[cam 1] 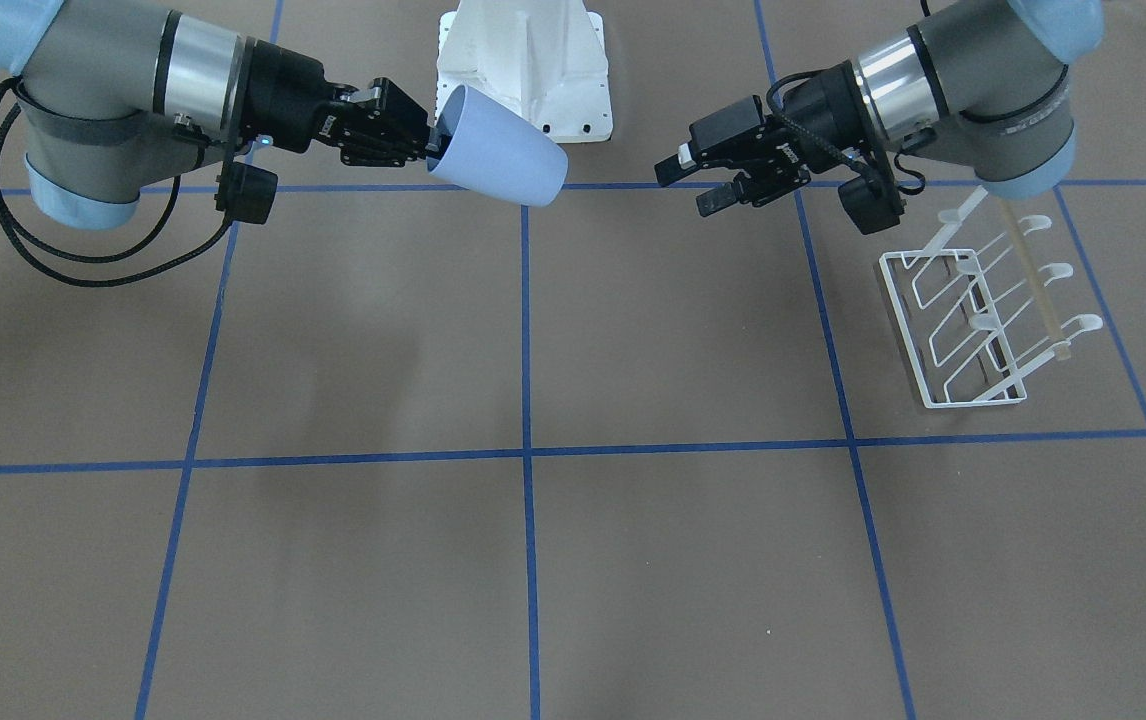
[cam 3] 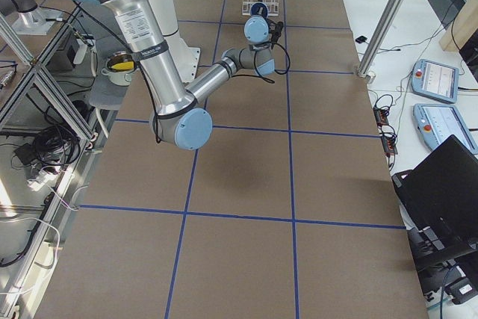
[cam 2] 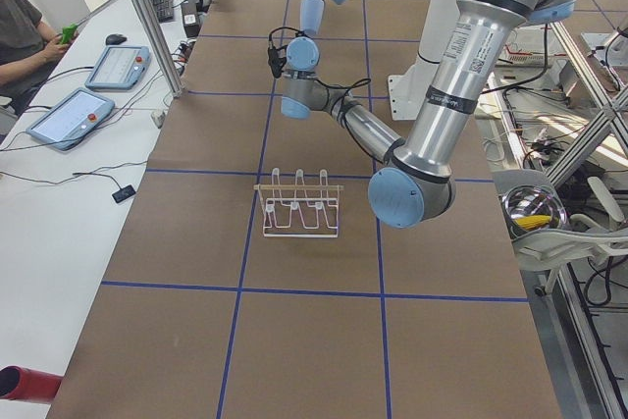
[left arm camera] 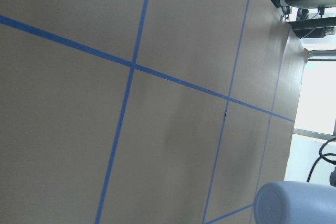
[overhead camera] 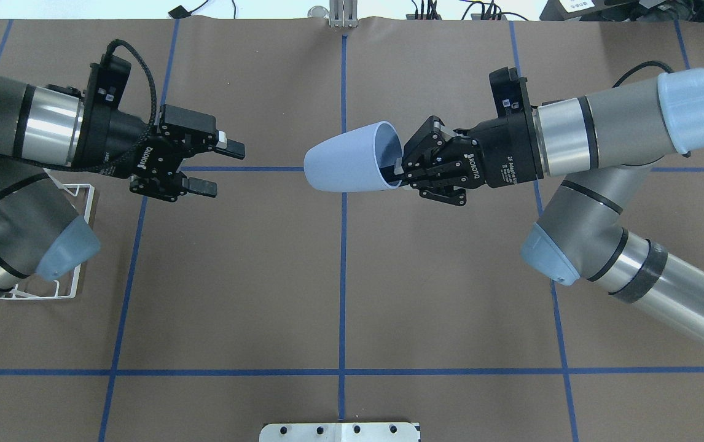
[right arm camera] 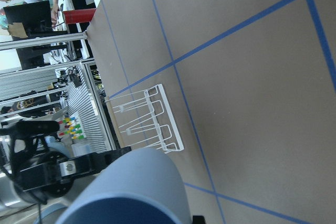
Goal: Hang cup on cup holder
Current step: 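Lift the cup with the right gripper toward the center while the left gripper approaches, then close the left gripper on the cup's base held by the right gripper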
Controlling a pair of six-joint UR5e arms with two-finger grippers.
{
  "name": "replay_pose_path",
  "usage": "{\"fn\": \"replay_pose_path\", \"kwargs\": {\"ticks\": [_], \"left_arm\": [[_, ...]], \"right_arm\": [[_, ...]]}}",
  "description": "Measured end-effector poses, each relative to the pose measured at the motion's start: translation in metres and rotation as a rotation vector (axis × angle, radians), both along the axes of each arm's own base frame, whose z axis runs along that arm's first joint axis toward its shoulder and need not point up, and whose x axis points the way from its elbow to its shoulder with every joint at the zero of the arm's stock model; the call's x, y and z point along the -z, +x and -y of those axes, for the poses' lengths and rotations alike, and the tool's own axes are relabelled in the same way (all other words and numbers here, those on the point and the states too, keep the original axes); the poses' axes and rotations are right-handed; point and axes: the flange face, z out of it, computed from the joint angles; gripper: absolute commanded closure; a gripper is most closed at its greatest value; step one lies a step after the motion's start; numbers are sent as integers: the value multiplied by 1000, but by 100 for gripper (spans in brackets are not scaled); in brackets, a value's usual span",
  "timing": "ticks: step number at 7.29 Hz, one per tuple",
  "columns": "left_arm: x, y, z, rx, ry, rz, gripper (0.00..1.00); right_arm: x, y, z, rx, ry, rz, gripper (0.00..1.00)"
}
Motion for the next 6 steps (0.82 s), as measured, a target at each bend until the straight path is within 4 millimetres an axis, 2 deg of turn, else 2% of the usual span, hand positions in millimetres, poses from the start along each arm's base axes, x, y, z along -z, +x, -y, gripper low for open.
{"fn": "replay_pose_path", "kwargs": {"ticks": [3,4,6], "left_arm": [[16,37,-35,-39,-96,-360,2],[19,40,-46,-50,-129,-462,2],[22,36,-54,-60,-163,-569,2]], "right_arm": [[3,-2,-21,39,-39,158,100],[2,-4,-27,43,-44,200,100],[-8,-2,-34,55,-39,246,100]]}}
